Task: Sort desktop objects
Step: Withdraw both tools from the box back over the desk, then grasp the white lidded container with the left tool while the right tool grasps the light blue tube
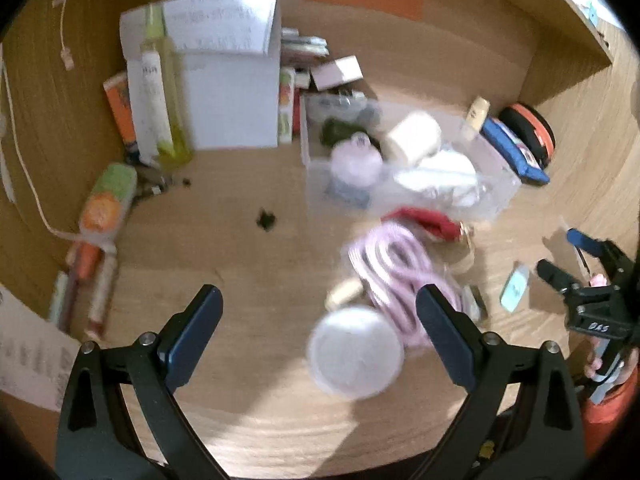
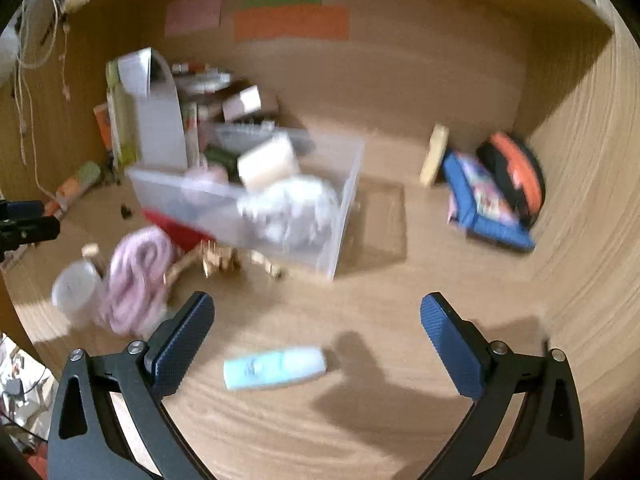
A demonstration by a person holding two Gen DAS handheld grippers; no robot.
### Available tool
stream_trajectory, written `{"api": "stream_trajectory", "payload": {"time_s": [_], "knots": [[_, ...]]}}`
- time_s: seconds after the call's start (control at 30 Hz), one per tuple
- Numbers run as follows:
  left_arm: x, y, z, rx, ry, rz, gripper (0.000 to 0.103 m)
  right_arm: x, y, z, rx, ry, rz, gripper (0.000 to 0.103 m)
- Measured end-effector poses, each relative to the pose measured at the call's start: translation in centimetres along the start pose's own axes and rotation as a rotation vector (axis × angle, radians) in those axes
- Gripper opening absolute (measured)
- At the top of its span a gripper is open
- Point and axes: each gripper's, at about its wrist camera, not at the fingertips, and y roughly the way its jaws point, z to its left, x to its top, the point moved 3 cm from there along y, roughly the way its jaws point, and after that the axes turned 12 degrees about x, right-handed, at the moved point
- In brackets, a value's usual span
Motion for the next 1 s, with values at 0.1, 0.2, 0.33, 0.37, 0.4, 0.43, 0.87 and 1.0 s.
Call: {"api": "stream_trajectory", "payload": {"time_s": [0.1, 0.2, 0.33, 0.37, 0.4, 0.43, 0.87, 1.0], "knots": [[-1.5, 0.6, -0.6, -0.013, -0.003, 0.025, 0.098, -1.8, 1.2, 0.2, 0.014, 0.015, 0.051, 0.103], [-2.7, 1.3, -1.2, -0.024, -0.007, 0.056, 0.098, -3.1, 1.9, 0.4, 0.015, 0.005, 0.085, 0.103], [-3.9, 2.1, -1.7, -0.01, -0.01, 0.087, 0.098, -3.7, 2.7, 0.6, 0.038, -0.027, 0.118, 0.103], [-4.2, 2.4, -1.9, -0.011, -0.004, 0.094, 0.098, -3.7, 2.9, 0.7, 0.041, -0.033, 0.123, 0.103], [-4.4, 2.6, -2.1, -0.008, 0.004, 0.099, 0.098, -3.8, 3.1, 0.7, 0.045, -0.038, 0.13, 0.103], [-4.5, 2.8, -2.2, -0.003, 0.008, 0.102, 0.098, -3.8, 3.3, 0.7, 0.051, -0.039, 0.134, 0.103], [-4.9, 3.6, -1.8, 0.037, 0.004, 0.054, 0.098, -4.2, 4.7, 0.8, 0.09, -0.009, 0.135, 0.099], [-5.0, 3.4, -1.2, 0.027, -0.013, 0.034, 0.09, -4.2, 4.7, 0.8, 0.112, 0.012, 0.122, 0.089]]}}
